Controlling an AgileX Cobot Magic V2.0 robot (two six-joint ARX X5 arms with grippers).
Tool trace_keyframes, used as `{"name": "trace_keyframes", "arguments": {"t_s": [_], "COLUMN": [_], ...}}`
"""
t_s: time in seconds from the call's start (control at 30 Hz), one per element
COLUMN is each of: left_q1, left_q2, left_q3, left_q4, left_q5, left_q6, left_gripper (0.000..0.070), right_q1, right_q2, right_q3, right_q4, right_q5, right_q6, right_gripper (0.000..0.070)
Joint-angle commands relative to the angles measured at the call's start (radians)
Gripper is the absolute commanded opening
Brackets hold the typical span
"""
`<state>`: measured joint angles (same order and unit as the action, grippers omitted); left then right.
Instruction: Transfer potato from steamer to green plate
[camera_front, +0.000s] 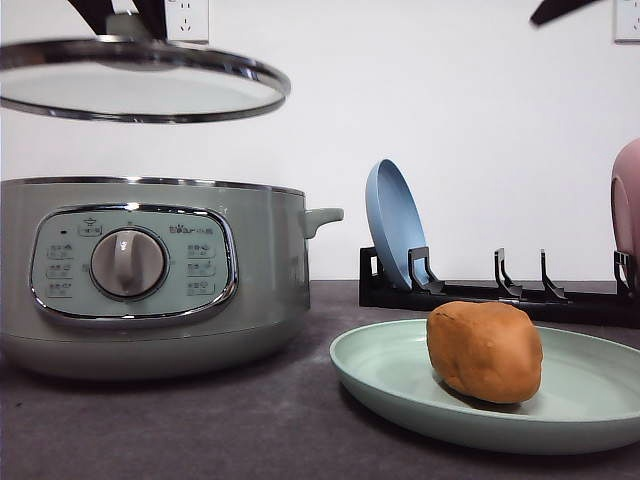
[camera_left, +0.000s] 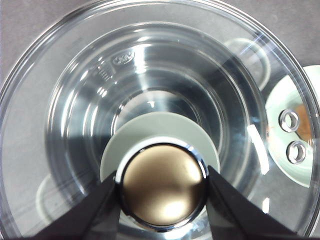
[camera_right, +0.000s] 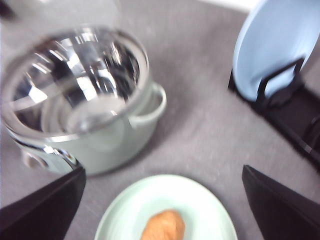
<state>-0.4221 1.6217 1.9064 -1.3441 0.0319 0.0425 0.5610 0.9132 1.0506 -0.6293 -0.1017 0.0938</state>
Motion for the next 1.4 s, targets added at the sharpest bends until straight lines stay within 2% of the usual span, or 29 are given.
{"name": "trace_keyframes", "arguments": {"t_s": [0.0, 0.47, 1.37], "left_q1": [-0.006, -0.006, -0.006], "left_q2": [0.016, 0.126, 0.191], "left_q3": [0.032, 0.032, 0.032], "left_q4": [0.035, 0.048, 0.025], "left_q5": [0.003, 0.003, 0.003], "left_q6": [0.0, 0.006, 0.006], "left_gripper": [0.0, 0.0, 0.0], "right_q1": [0.004, 0.004, 0.004], "right_q2": [-0.01, -0.074, -0.073], "right_q3": [0.025, 0.044, 0.044], "right_q4": [-0.001, -0.01, 0.0], "right_q5": [0.002, 0.024, 0.032], "right_q6": [-0.004, -0.004, -0.012], "right_gripper": [0.0635, 0.0635, 0.0635]}}
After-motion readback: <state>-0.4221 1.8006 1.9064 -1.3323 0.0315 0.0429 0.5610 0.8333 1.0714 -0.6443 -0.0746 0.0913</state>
